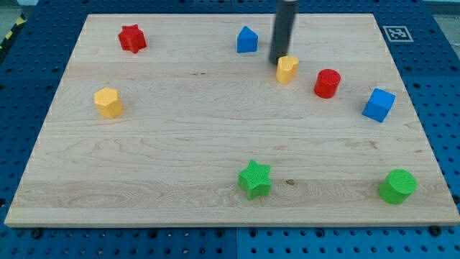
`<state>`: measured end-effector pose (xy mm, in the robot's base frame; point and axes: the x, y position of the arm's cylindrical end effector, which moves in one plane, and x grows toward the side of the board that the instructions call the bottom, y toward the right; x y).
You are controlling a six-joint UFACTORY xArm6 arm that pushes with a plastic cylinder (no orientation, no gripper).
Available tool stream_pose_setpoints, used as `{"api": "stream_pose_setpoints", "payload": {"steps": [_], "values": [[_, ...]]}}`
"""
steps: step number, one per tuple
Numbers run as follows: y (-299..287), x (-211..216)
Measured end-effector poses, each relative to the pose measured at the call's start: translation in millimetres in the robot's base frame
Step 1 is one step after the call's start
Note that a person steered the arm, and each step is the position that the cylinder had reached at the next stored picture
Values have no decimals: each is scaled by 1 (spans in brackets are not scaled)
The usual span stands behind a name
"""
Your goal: Move the red circle towards the top right of the board
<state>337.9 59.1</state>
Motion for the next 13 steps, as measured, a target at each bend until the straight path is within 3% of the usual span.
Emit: {"api": "stream_pose_setpoints", "payload": {"steps": [2,3,4,6,7,8,9,11,13], "values": [[23,5],[-22,42],[-19,68],[73,69],[72,85],[108,68],[130,16],[128,24],[142,-22]]}}
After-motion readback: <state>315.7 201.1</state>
